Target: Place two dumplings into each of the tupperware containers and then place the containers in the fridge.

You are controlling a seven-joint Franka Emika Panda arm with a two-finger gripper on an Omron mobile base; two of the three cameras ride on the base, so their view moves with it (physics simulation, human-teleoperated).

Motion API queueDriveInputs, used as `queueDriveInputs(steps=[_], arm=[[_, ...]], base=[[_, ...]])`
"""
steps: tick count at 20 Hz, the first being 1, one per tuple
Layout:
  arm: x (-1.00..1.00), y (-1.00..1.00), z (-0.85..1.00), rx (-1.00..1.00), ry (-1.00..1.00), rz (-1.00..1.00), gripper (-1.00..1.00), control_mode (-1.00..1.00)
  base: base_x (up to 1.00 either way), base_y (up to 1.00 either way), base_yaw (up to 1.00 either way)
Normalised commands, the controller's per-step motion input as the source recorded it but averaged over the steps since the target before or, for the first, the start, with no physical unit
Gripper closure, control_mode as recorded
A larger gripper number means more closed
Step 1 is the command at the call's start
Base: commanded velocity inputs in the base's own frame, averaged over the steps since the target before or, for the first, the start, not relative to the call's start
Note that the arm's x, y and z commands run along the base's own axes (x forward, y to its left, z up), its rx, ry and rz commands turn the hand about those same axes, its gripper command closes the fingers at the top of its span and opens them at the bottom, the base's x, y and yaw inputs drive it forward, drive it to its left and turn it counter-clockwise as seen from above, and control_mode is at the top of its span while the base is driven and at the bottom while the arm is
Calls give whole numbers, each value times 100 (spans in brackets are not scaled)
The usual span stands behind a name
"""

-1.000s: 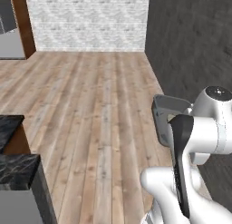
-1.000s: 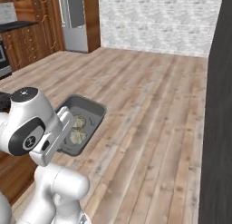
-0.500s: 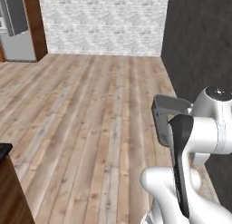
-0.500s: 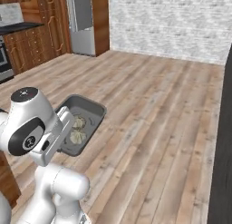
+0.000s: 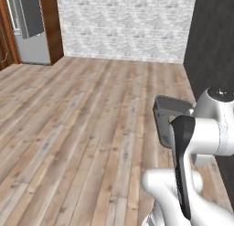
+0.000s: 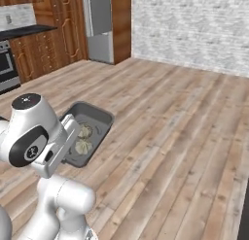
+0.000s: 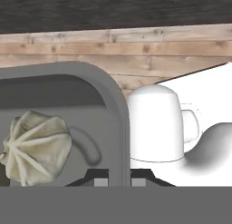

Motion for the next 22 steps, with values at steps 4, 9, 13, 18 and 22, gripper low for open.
queueDriveInputs(steps=[4,9,13,18,22], arm=[[0,0,0,0,0,0,100,100],[0,0,0,0,0,0,100,100],[0,0,0,0,0,0,100,100],[0,0,0,0,0,0,100,100],[0,0,0,0,0,0,100,100]], base=[[100,0,24],[100,8,18],[100,20,12],[100,54,1],[100,77,0]])
